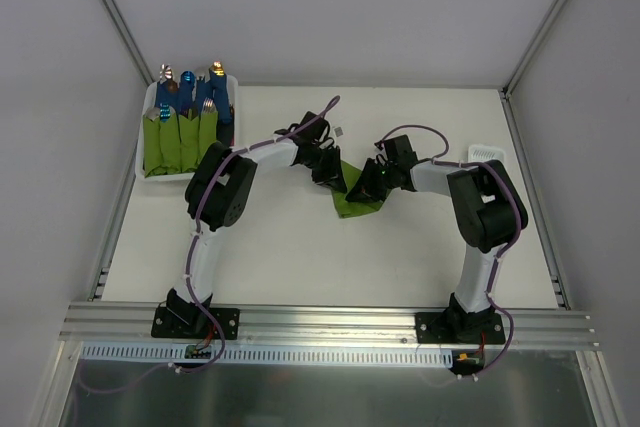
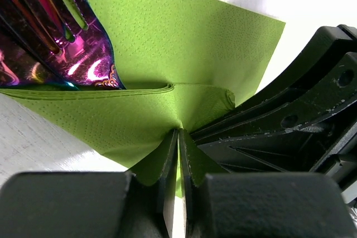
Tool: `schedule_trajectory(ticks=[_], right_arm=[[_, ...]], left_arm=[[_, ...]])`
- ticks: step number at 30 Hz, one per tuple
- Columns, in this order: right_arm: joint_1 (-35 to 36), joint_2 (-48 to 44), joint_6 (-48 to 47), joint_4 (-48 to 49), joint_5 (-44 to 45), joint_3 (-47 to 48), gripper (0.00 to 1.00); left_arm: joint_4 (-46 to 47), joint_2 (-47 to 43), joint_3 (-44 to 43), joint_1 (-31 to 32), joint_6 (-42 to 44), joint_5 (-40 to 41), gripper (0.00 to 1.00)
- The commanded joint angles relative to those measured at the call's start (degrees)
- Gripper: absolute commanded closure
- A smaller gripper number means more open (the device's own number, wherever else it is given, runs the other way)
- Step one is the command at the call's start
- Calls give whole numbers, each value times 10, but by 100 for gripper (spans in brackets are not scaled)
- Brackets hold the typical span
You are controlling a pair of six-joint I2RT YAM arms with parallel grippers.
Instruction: Place the utensils on the paper napkin and roll it up
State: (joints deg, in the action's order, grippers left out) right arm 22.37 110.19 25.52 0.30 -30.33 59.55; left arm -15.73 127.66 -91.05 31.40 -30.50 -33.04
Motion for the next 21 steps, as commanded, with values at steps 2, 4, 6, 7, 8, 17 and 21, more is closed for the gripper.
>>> schedule_trajectory(ticks=[2, 4, 6, 7, 8, 17, 21], right_arm=[[6, 7, -36, -81, 55, -14, 88], [6, 6, -37, -81, 55, -15, 87], [6, 6, -38, -83, 55, -15, 88], [6, 6, -38, -83, 55, -15, 88], [6, 6, -38, -84, 55, -15, 88], [6, 4, -39, -86, 58, -19, 88], [6, 4, -40, -86, 56, -17, 87]], left_arm=[[-6, -6, -12, -8, 7, 22, 94], [-4, -17, -16, -7, 10, 24, 94], [-3, -20, -21, -7, 9, 21, 94], [-1, -21, -26, -8, 9, 20, 94], [-1, -20, -28, -8, 8, 22, 94], [3, 15, -50, -21, -2, 28, 93], [3, 28, -51, -21, 5, 40, 93]])
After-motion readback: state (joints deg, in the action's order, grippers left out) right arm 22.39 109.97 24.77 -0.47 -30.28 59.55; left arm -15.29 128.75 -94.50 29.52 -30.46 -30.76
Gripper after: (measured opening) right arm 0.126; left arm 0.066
